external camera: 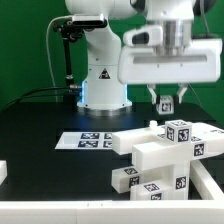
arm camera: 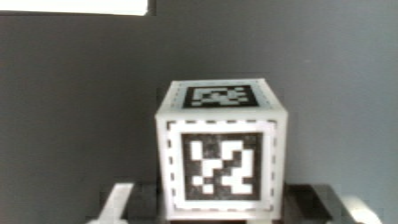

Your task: Assemble chair

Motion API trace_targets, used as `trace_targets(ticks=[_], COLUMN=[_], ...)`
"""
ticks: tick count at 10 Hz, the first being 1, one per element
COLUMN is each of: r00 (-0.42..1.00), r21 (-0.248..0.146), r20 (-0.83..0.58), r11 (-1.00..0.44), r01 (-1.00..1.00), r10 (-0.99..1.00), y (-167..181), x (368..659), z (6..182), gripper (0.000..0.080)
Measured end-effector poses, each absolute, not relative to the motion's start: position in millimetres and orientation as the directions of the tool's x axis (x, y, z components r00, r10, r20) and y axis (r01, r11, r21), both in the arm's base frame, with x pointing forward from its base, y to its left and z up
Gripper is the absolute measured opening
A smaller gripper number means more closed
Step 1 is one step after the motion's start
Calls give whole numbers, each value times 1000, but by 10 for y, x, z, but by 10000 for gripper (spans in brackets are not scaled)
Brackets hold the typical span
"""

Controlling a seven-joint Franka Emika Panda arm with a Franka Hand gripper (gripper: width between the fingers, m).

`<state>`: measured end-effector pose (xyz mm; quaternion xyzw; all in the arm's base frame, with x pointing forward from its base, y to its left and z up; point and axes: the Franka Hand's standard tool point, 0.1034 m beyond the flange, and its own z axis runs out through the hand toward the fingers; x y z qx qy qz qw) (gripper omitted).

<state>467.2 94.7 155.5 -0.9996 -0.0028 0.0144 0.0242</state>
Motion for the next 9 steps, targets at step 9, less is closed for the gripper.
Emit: trace_targets(ticks=[9], r00=[985], r21=[2], r20=[111], r11=[-991], r01=[133], r10=[132], y=[715], x=[5480], z=[1681], gripper=[284])
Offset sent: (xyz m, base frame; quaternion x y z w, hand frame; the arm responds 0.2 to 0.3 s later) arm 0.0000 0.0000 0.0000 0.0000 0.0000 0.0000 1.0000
